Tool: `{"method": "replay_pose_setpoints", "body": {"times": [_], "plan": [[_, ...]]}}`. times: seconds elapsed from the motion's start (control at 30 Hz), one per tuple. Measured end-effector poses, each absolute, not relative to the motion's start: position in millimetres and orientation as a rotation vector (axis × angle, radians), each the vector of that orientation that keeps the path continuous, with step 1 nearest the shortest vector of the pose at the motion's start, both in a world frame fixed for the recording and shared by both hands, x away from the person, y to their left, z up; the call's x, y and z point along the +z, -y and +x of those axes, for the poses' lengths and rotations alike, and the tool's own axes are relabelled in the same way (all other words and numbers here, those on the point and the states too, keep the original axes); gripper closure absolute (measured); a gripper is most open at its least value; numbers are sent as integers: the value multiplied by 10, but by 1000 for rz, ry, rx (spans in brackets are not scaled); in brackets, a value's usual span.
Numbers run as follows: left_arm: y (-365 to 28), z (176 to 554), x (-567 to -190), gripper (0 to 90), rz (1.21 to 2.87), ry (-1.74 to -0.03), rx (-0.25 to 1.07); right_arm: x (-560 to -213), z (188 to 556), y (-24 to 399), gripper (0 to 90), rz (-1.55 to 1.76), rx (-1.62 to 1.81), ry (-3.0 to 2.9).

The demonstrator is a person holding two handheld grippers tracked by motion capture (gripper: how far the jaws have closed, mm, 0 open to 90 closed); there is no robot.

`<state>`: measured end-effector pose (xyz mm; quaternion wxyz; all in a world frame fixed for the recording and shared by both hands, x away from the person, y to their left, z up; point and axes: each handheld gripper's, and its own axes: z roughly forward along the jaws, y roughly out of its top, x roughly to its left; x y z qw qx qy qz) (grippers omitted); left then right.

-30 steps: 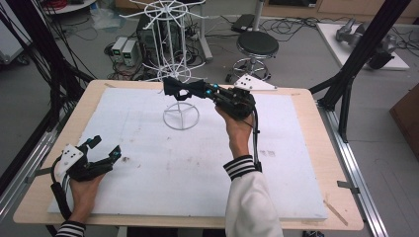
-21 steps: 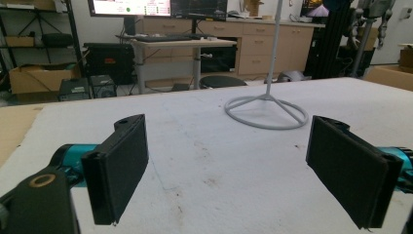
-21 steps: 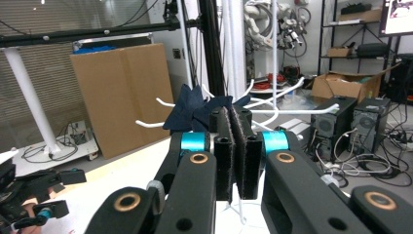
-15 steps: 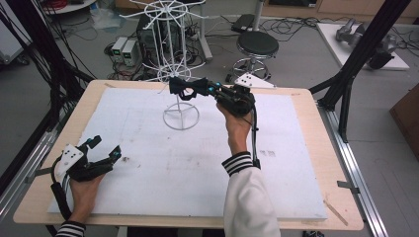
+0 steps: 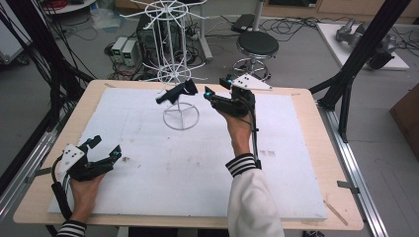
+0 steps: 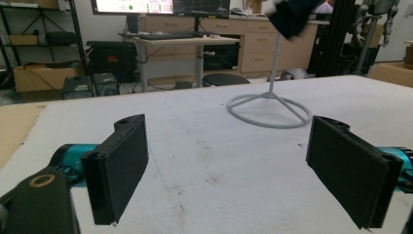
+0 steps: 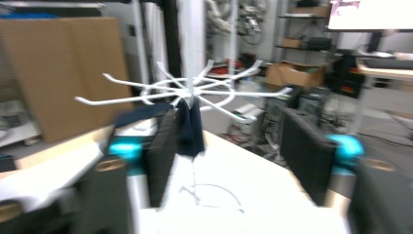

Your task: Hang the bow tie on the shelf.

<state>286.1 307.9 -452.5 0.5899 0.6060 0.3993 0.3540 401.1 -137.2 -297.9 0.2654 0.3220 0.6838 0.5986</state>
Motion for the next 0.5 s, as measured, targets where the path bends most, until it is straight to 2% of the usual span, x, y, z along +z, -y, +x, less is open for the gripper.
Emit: {"method": "replay_pose_setpoints", "body": {"times": [0.07, 0.17, 0.5], "plan": [[-3081, 2860, -4525, 159, 1413, -929, 825, -2973, 3980, 1373, 184, 887, 1604, -1827], [-3082, 2855, -4527, 159, 1409, -924, 825, -2959, 3857, 1385, 124, 860, 1574, -1830], [-3092, 2837, -4531, 159, 1393, -912, 829, -3113, 3361, 1652, 122, 804, 1570, -1820]]}}
